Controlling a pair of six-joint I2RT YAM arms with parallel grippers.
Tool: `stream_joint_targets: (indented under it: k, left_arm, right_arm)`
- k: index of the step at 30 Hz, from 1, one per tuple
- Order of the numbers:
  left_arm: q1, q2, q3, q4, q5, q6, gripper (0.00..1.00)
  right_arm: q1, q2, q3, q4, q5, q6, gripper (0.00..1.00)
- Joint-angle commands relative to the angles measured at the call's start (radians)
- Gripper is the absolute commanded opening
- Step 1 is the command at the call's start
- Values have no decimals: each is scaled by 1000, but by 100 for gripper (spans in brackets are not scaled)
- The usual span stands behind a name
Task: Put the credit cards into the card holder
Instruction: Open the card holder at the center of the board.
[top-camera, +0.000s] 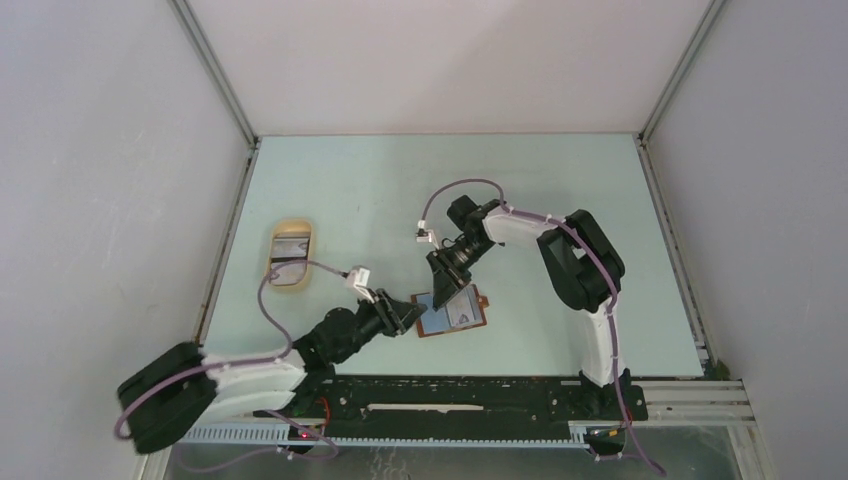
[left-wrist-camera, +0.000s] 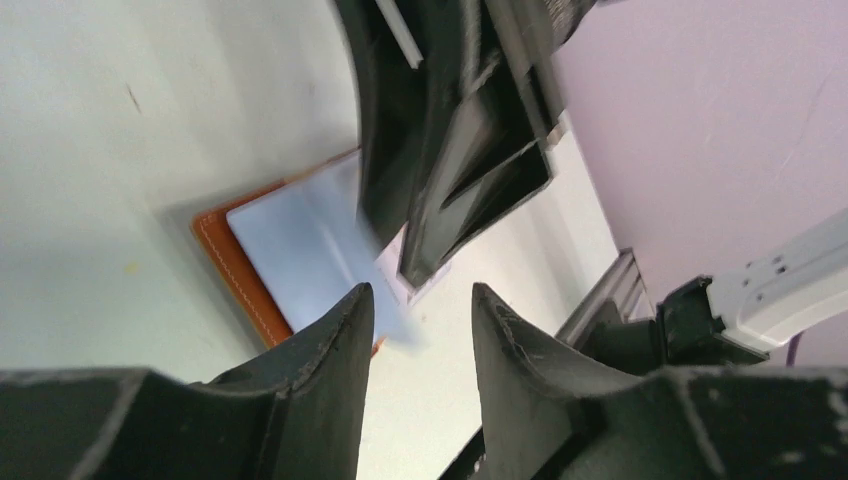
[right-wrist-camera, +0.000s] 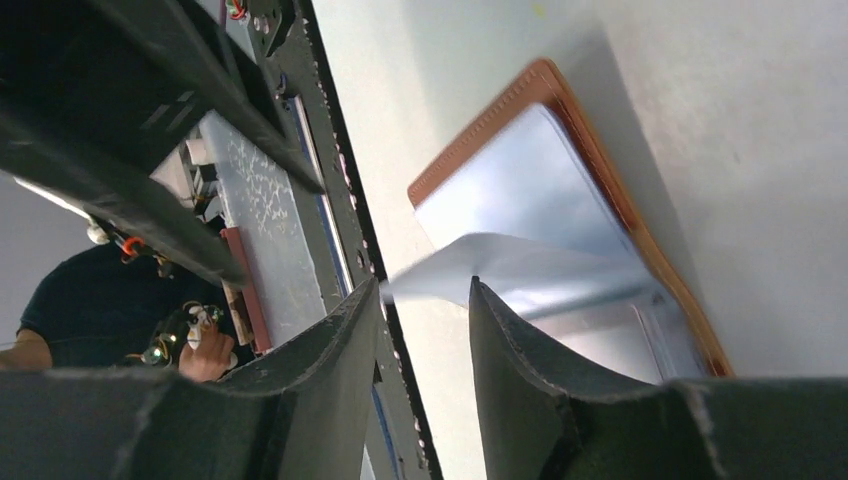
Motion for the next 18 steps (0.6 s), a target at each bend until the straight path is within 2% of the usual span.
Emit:
stream_joint_targets:
  k: [1,4,8,12,18]
  left_arm:
    - [0,-393,50,-551,-144,133,48]
    - [-2,-637,90,-806,-198,170,53]
    - [-1,-774,110,-938,-198,186,56]
    - [-2,-712,112,-863,-140,199,57]
    - [-1,-615,112,-713,-52,205,57]
  right_arm:
    - [56,29,66,57,-22,65,49]
    - [81,48,89,78,10,91,52]
    - [98,75,124,61,29,79,54]
    - [101,43,134,34,38,21,54]
    - [99,-53,150,-64,49,-156,53]
